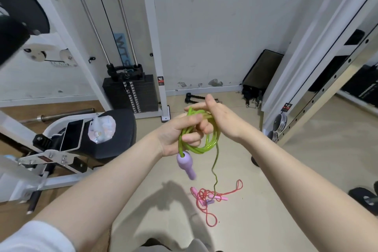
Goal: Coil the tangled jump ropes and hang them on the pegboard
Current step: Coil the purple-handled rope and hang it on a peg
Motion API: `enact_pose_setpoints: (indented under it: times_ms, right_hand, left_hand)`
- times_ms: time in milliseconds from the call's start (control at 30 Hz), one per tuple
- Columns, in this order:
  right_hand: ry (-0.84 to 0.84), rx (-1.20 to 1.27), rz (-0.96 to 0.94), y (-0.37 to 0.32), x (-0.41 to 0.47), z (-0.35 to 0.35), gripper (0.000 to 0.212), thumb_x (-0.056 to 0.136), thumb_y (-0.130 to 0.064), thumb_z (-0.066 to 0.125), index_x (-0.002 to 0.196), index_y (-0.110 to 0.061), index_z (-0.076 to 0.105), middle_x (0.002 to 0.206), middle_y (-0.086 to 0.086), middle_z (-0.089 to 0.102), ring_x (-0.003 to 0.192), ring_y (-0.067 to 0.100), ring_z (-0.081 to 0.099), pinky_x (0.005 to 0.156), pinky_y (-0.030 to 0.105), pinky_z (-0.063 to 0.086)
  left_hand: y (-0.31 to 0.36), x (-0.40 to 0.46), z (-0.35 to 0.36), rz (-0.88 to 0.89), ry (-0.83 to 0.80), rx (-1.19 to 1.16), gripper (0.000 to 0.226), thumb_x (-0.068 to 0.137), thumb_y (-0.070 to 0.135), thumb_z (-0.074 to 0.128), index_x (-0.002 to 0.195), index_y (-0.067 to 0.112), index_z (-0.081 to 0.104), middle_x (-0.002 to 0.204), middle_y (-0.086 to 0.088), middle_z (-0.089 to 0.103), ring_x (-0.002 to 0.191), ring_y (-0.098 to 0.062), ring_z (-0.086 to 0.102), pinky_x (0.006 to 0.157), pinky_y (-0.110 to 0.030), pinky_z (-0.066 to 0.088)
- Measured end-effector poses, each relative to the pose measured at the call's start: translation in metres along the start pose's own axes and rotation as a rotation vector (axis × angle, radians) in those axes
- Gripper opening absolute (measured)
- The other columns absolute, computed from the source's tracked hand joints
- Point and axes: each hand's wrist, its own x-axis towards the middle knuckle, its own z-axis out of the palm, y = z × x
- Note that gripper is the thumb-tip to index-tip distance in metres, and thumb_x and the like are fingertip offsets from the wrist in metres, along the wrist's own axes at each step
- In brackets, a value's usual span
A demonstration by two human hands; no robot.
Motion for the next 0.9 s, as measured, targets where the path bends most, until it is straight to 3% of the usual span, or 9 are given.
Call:
enact_pose_setpoints:
  times_ms: [67, 133, 233, 300, 400, 467, 567, 700, 900]
  right_hand:
    - [0.018, 0.169, 0.069, 0.003, 0.009, 0.007, 0.082, 0.089, -0.067, 0.014, 0.096, -0.004, 0.066, 0.083, 0.009, 0.067, 0.076, 0.018, 0.060, 0.078, 0.031, 0.046]
    - [-0.058, 0.228, 0.135, 0.014, 0.012, 0.013, 0.092, 0.090, -0.066, 0.006, 0.091, 0.010, 0.057, 0.066, 0.020, 0.056, 0.056, 0.019, 0.044, 0.061, 0.026, 0.040]
    - [-0.165, 0.184, 0.275, 0.036, 0.007, 0.025, 0.065, 0.099, -0.046, 0.013, 0.085, -0.006, 0.062, 0.052, 0.001, 0.043, 0.050, 0.009, 0.040, 0.056, 0.015, 0.041]
    - [-0.182, 0.111, 0.330, 0.043, 0.007, 0.040, 0.042, 0.102, -0.033, 0.028, 0.089, -0.011, 0.062, 0.058, 0.001, 0.041, 0.051, 0.009, 0.038, 0.055, 0.018, 0.038]
    - [-0.307, -0.291, 0.307, 0.026, 0.017, 0.063, 0.030, 0.100, -0.032, 0.036, 0.097, -0.018, 0.063, 0.073, 0.005, 0.049, 0.061, 0.014, 0.042, 0.061, 0.025, 0.038]
    - [-0.470, -0.539, 0.220, 0.001, 0.025, 0.079, 0.033, 0.098, -0.036, 0.040, 0.098, -0.013, 0.064, 0.076, 0.003, 0.052, 0.074, 0.018, 0.046, 0.069, 0.026, 0.036]
    - [-0.513, -0.710, 0.068, -0.041, 0.039, 0.095, 0.036, 0.094, -0.034, 0.051, 0.088, 0.000, 0.062, 0.069, 0.006, 0.046, 0.073, 0.023, 0.042, 0.060, 0.028, 0.031]
    - [-0.277, -0.707, -0.101, -0.073, 0.058, 0.083, 0.023, 0.079, -0.032, 0.069, 0.071, -0.011, 0.071, 0.059, -0.001, 0.052, 0.056, 0.013, 0.043, 0.054, 0.022, 0.029]
    - [0.066, -0.058, 0.080, -0.076, 0.074, 0.072, 0.059, 0.087, -0.048, 0.055, 0.045, -0.008, 0.046, 0.045, -0.002, 0.042, 0.038, 0.007, 0.031, 0.045, 0.019, 0.026]
  left_hand:
    - [0.007, -0.005, -0.006, 0.071, -0.160, -0.141, 0.032, 0.078, 0.040, 0.070, 0.096, 0.013, 0.070, 0.067, 0.007, 0.061, 0.037, 0.001, 0.035, 0.048, -0.011, 0.031]
    - [0.020, -0.015, -0.016, 0.164, -0.260, -0.337, 0.054, 0.091, 0.032, 0.056, 0.130, -0.004, 0.047, 0.070, 0.001, 0.061, 0.049, -0.005, 0.037, 0.057, -0.019, 0.033]
    - [0.043, -0.038, -0.039, 0.352, -0.195, -0.442, 0.064, 0.091, 0.022, 0.056, 0.139, -0.010, 0.028, 0.112, -0.013, 0.067, 0.060, -0.017, 0.056, 0.071, -0.026, 0.044]
    - [0.055, -0.051, -0.050, 0.445, -0.034, -0.426, 0.068, 0.082, 0.021, 0.069, 0.137, -0.004, 0.039, 0.130, -0.011, 0.058, 0.068, -0.015, 0.063, 0.072, -0.027, 0.052]
    - [0.062, -0.056, -0.067, 0.468, 0.462, -0.263, 0.080, 0.054, 0.025, 0.089, 0.123, 0.007, 0.053, 0.125, -0.008, 0.062, 0.076, -0.006, 0.068, 0.063, -0.019, 0.055]
    - [0.058, -0.053, -0.077, 0.434, 0.704, -0.168, 0.052, 0.075, 0.016, 0.074, 0.121, 0.008, 0.051, 0.111, -0.009, 0.064, 0.076, -0.007, 0.070, 0.063, -0.018, 0.055]
    - [0.042, -0.052, -0.082, 0.251, 0.834, 0.168, 0.018, 0.091, 0.006, 0.055, 0.105, 0.016, 0.052, 0.096, -0.006, 0.062, 0.079, -0.015, 0.067, 0.071, -0.025, 0.053]
    - [0.027, -0.064, -0.069, 0.021, 0.733, 0.654, 0.012, 0.091, 0.012, 0.047, 0.090, 0.006, 0.057, 0.066, -0.005, 0.066, 0.051, -0.016, 0.048, 0.041, -0.018, 0.036]
    - [0.062, -0.081, -0.061, -0.174, 0.246, 0.399, 0.092, 0.082, 0.075, 0.018, 0.088, -0.005, 0.063, 0.039, -0.003, 0.048, 0.027, -0.007, 0.029, 0.048, -0.028, 0.022]
